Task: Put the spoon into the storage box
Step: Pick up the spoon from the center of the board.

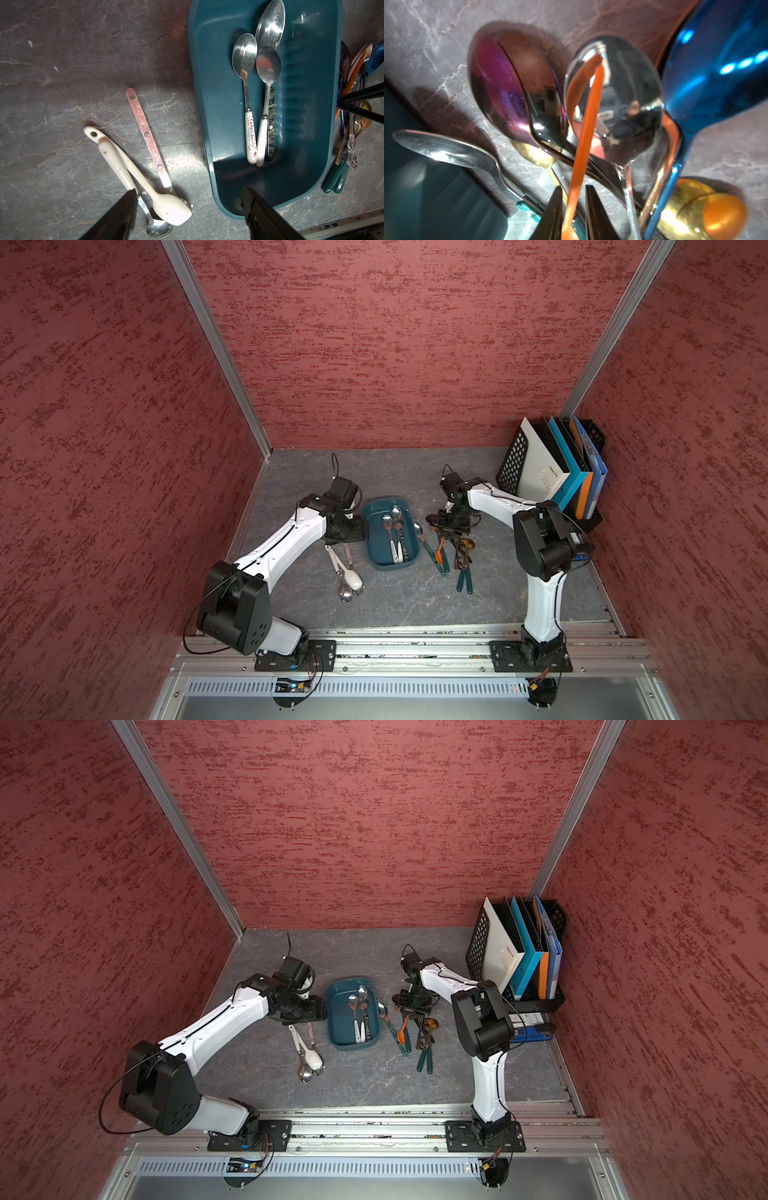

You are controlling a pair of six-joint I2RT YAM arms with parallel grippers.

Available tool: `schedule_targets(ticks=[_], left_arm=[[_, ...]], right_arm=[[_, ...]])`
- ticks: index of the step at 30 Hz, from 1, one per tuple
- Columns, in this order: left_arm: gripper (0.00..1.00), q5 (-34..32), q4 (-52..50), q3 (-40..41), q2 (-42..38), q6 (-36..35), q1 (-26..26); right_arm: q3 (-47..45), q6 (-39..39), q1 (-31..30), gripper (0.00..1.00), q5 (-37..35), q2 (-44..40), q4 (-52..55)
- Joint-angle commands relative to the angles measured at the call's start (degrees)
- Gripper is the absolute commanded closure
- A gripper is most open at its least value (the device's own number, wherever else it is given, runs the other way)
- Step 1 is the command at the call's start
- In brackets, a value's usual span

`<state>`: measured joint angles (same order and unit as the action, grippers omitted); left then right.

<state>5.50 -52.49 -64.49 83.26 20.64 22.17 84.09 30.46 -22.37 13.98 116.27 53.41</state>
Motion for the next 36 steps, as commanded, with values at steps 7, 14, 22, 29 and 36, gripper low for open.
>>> schedule_targets(ticks=[7,14,22,29,36], left_arm=[[0.18,-0.1,0.4,0.1,-0.2,-0.6,-0.2],[0.18,-0.2,0.4,0.3,-0.6,-0.7,-0.2],[0.18,-0.4,0.4,-1.2,-1.7,-4.9,-0.2],[0.18,-0.3,3.4,-2.2,-2.7,-11.7,0.7],[0.17,-5.2,9.4,0.0,-4.8,-21.6,6.5]], right_arm=[[1.4,-0.2,0.4,0.86,1.0,1.6,0.0],[1.3,-0.5,0.3,0.93,1.6,1.7,-0.3],[1.6,-3.0,0.3,0.95,2.9,-2.9,-0.8],[2.6,-6.6,0.6,0.96,5.1,-3.9,0.5],[2.0,-9.8,1.7,0.97,11.1,-5.2,0.4]])
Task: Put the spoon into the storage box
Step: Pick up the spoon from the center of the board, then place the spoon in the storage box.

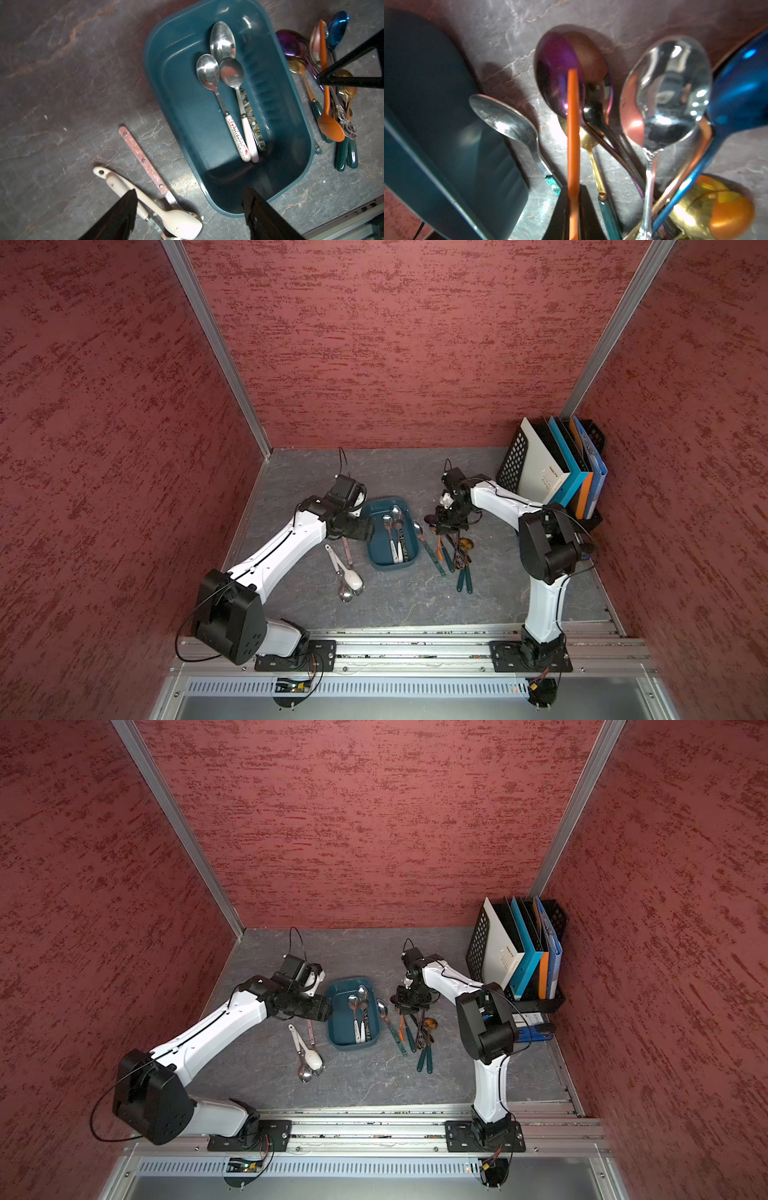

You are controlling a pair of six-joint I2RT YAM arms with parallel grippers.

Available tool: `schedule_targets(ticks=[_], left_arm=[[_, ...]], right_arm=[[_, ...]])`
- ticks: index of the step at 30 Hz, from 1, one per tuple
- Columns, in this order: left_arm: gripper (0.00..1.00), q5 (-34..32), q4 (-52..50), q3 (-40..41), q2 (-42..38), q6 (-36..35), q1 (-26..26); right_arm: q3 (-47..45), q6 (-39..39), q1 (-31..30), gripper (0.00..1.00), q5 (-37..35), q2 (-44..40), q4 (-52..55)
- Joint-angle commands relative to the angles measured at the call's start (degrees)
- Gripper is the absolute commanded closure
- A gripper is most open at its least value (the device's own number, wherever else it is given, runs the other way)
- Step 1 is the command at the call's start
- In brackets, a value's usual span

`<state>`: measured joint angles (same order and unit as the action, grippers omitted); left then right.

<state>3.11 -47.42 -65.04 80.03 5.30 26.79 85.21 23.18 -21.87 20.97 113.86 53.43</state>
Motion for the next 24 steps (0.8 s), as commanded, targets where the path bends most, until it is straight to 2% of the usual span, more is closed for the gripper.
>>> schedule_targets(ticks=[1,11,15,20,24], left_arm=[[0.17,-3.7,5.6,1.1,-1.8,-7.8,2.9],[0.16,-11.8,22.0,10.2,-3.7,-30.1,13.3],[0.16,-14.0,29.8,13.6,-3.6,-38.0,16.1],[0.15,-13.6,43.0,18.5,-2.2,-49.1,18.2],[0.16,-10.4,51.7,20.4,0.1,-56.8,18.3]], right_arm=[[0.6,-3.4,1.5,0.97,5.7,-2.9,0.4],[2.0,-12.4,3.8,0.96,21.4,-2.9,4.1],[1.7,-13.0,3.7,0.96,27.1,-3.3,5.8],[-0.3,-11.7,3.5,0.96,34.5,-5.4,5.4],[-1.9,-11.5,2.8,0.96,37.8,-7.2,6.0]])
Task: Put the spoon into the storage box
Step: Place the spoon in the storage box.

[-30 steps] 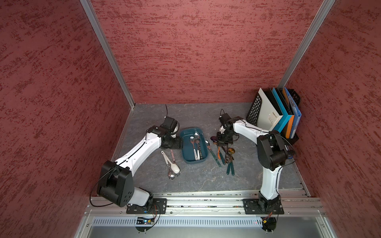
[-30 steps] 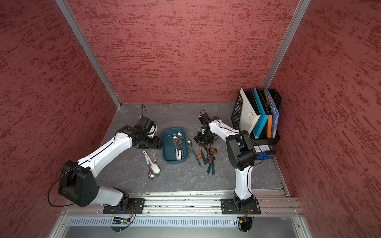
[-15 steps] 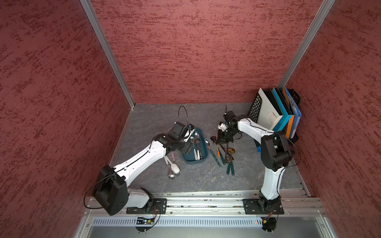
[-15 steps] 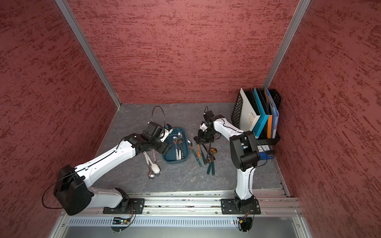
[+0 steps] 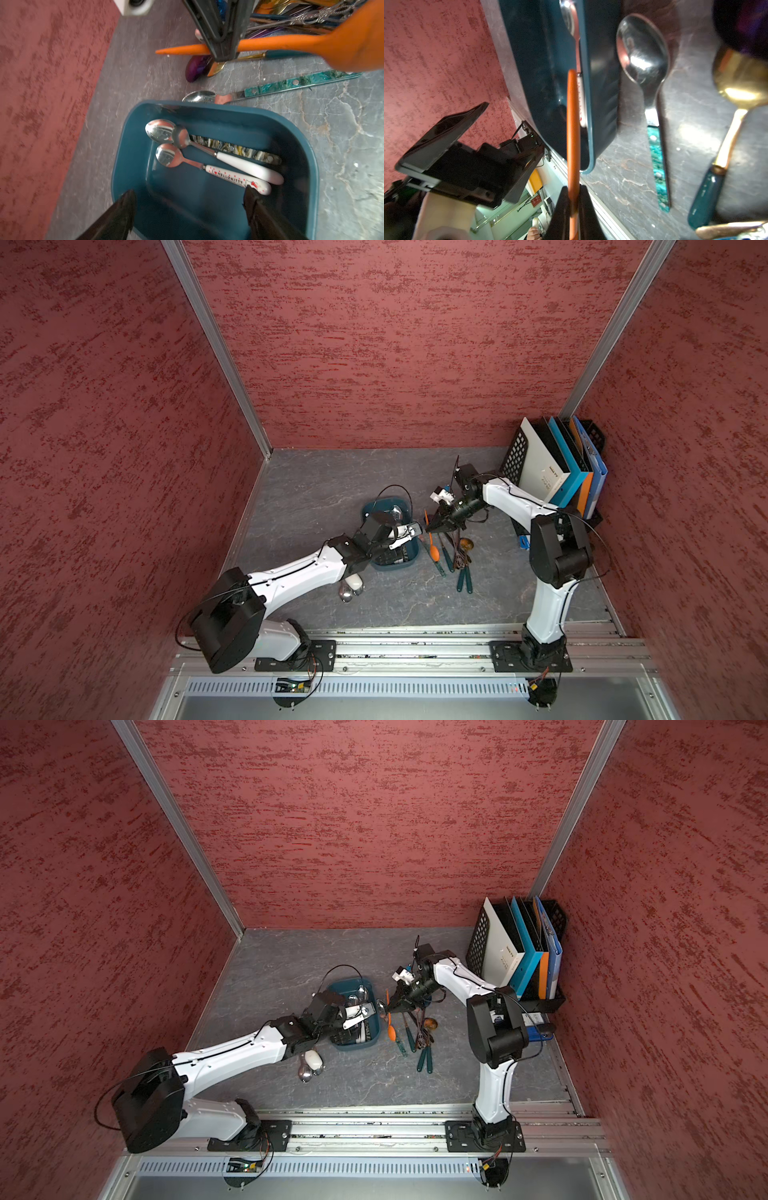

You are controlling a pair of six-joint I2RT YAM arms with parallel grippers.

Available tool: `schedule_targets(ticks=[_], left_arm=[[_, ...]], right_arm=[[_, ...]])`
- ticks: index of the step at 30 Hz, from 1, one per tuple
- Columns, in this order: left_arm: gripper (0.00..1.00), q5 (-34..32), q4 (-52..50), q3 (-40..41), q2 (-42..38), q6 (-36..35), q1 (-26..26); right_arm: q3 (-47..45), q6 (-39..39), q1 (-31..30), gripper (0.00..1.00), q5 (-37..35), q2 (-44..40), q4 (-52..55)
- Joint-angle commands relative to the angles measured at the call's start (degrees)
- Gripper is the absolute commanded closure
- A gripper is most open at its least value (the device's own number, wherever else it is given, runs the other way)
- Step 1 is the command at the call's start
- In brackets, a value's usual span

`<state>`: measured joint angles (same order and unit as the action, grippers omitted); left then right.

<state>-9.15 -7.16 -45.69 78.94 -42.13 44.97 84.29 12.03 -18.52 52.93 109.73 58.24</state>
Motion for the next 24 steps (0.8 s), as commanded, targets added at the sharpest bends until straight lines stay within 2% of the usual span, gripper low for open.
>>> schedule_targets(ticks=[1,4,9,16,24], left_arm=[[0.16,2.8,13.4,1.7,1.4,-10.8,0.1],[0.16,6.7,17.8,3.7,1.7,-14.8,-0.2],[0.19,14.0,16.9,5.5,-0.2,-17.9,-1.5],[0.2,15.0,14.4,7.7,-3.4,-22.0,-1.9],[0.25,13.3,9.3,9.7,-8.2,-25.6,-0.4]], right_arm=[[-1.4,-0.3,-0.7,0.96,6.5,-3.4,1.3],[-2.9,-0.3,-1.8,0.96,8.9,-4.7,1.5],[-4.4,-1.2,-4.5,0.96,12.1,-5.9,2.6],[-4.4,-2.8,-9.5,0.96,13.2,-5.3,5.2],[-3.9,-3.0,-11.8,0.96,13.9,-3.1,5.7]])
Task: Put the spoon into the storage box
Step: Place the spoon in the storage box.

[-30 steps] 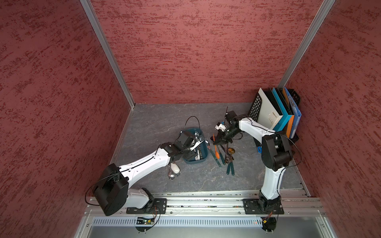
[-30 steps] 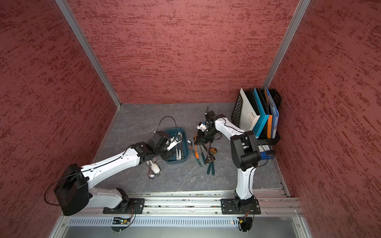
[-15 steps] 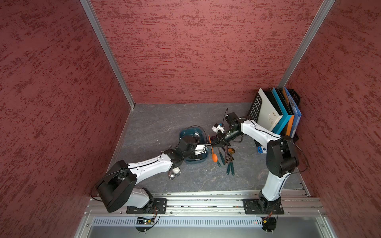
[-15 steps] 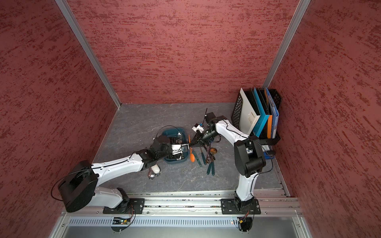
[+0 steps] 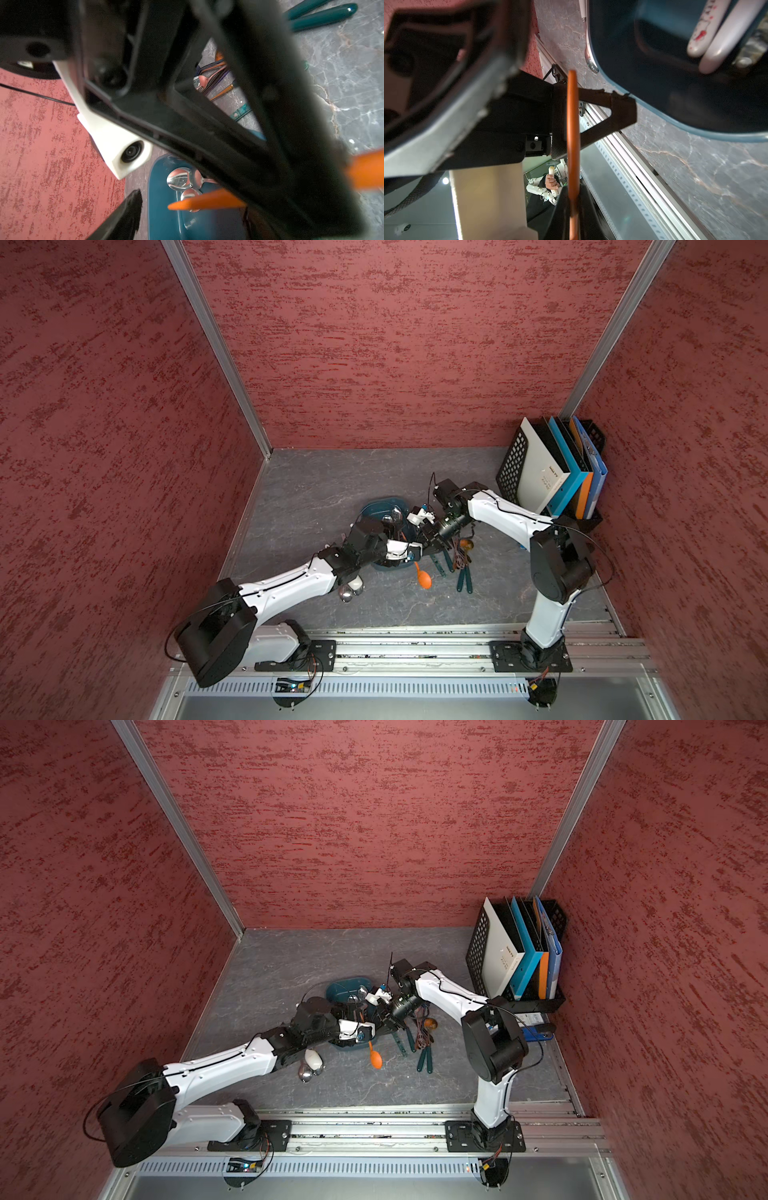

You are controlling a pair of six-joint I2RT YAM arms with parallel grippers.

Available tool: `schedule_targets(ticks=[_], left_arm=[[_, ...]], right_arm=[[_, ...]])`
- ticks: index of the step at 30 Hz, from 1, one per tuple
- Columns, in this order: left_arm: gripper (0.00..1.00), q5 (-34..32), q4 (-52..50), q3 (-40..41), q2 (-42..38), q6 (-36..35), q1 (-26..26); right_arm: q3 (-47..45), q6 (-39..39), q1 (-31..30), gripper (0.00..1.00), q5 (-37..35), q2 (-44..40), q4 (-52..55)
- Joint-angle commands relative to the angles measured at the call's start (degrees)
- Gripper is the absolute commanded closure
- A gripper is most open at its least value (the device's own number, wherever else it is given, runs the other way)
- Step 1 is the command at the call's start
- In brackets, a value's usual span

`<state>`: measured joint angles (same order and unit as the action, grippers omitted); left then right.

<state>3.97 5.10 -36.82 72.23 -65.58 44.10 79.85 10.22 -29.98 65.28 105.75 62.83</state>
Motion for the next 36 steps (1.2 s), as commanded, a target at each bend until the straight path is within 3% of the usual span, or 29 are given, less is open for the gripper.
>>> schedule_targets(ticks=[1,20,32,36], left_arm=[[0.27,0.1,-3.4,1.2,-2.0,-2.8,0.9],[0.36,-3.5,-5.8,1.9,0.3,-8.9,5.0],[0.73,-5.4,-4.9,2.6,1.0,-9.1,7.4],[0.81,-5.9,-4.4,2.7,0.9,-9.2,7.8]], right_arm=[[1.0,-1.6,-0.6,0.96,1.7,1.1,1.7],[4.4,-4.3,-3.9,0.96,-2.4,3.6,7.8],[6.1,-5.4,-4.2,0.96,-3.8,5.2,9.1],[6.3,-5.5,-4.2,0.96,-3.7,5.7,9.2]])
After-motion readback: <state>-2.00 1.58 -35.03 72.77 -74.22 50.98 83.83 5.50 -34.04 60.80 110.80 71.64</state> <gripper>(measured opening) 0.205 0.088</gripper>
